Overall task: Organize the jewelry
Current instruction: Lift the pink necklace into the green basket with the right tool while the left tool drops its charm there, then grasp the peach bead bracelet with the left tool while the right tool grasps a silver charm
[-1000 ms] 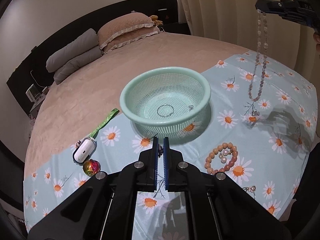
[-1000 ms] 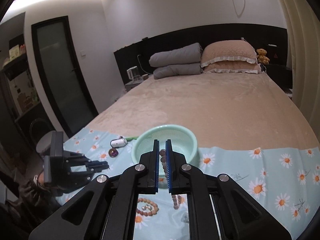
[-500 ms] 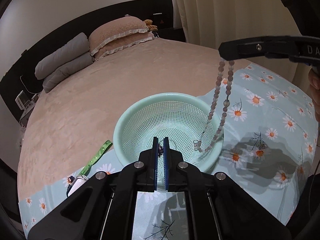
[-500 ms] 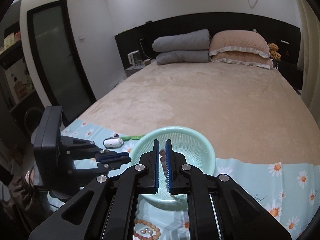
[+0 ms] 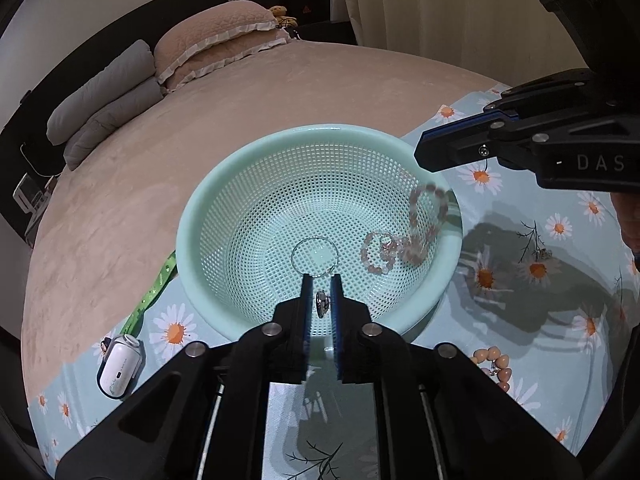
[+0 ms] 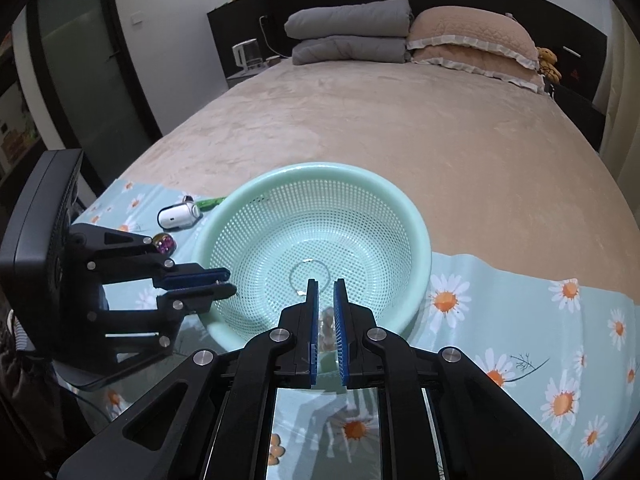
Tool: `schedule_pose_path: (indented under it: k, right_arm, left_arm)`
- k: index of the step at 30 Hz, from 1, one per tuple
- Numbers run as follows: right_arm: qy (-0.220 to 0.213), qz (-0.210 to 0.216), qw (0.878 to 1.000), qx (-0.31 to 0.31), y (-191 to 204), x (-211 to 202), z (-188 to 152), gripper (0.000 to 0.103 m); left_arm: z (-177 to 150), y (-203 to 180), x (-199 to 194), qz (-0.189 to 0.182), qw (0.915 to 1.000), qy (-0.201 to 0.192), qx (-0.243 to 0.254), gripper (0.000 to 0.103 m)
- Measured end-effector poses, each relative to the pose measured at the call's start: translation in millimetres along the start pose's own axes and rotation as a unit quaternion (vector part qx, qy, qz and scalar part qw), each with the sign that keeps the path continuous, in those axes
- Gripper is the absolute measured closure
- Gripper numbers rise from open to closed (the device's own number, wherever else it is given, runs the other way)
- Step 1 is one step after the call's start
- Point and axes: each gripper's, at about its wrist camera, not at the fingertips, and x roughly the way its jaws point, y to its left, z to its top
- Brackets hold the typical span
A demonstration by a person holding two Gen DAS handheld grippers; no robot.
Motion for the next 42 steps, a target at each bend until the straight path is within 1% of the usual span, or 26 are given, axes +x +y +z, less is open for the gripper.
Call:
schedule_pose_path:
  k: [1, 2, 3, 4, 5, 6, 7, 9, 11, 13, 18, 23, 27, 31, 36, 42]
  right_arm:
    - [0.000, -0.004, 1.000, 0.009, -3, 0, 0, 0.088]
    - [-0.001, -0.010, 1.000, 0.020, -7, 0, 0, 0.060]
    - [-0.005, -0.025, 0.999, 0.035, -12, -1, 0, 0.039]
    - [-0.022, -0.043, 0.998, 0.049, -16, -6, -3, 0.016]
    - [-0.044, -0.055, 0.996, 0.058, -20, -13, -4, 0.017]
    - [-0.052, -0.058, 0.995, 0.063, -24, -16, -5, 0.017]
    - [-0.051, -0.063, 0.994, 0.071, -28, -18, -6, 0.017]
    - [-0.049, -0.072, 0.992, 0.095, -39, -21, -9, 0.017]
    - [-0.046, -0.067, 0.989, 0.120, -49, -22, -13, 0.016]
    - [-0.038, -0.072, 0.987, 0.137, -57, -22, -18, 0.016]
    - [-0.027, -0.083, 0.985, 0.151, -68, -25, -31, 0.016]
    - [-0.010, -0.097, 0.984, 0.149, -71, -25, -42, 0.016]
    - [0.006, -0.106, 0.984, 0.143, -71, -24, -51, 0.016]
    - [0.029, -0.113, 0.985, 0.126, -68, -21, -60, 0.016]
    - [0.055, -0.125, 0.984, 0.111, -67, -23, -80, 0.016]
    - [0.099, -0.154, 0.979, 0.088, -70, -25, -115, 0.016]
  left_arm:
    - [0, 0, -1, 0.002, 1.0000, -0.002, 0.001, 0.056]
    - [-1, 0, -2, 0.009, 0.9999, -0.006, 0.005, 0.043]
    - [-1, 0, -5, 0.017, 0.9997, -0.014, 0.009, 0.027]
    - [-1, -1, -9, 0.019, 0.9995, -0.022, 0.015, 0.022]
    - [-1, 0, -12, 0.020, 0.9993, -0.026, 0.019, 0.019]
    - [0, 0, -14, 0.028, 0.9990, -0.028, 0.022, 0.007]
    - [0, 2, -17, 0.036, 0.9985, -0.034, 0.025, 0.006]
    - [0, 4, -20, 0.041, 0.9981, -0.039, 0.024, 0.006]
    - [-1, 9, -18, 0.041, 0.9986, -0.031, 0.016, 0.006]
    - [-3, 11, -17, 0.042, 0.9987, -0.026, 0.012, 0.006]
    - [-5, 12, -20, 0.044, 0.9988, -0.020, 0.007, 0.006]
    - [-12, 4, -21, 0.035, 0.9993, -0.010, 0.010, 0.006]
    - [-21, -5, -20, 0.034, 0.9993, 0.001, 0.014, 0.006]
    - [-33, -13, -20, 0.020, 0.9997, 0.011, 0.010, 0.006]
    - [-52, -30, -6, 0.005, 0.9987, 0.042, 0.027, 0.006]
    - [-68, -55, 9, -0.009, 0.9958, 0.075, 0.052, 0.006]
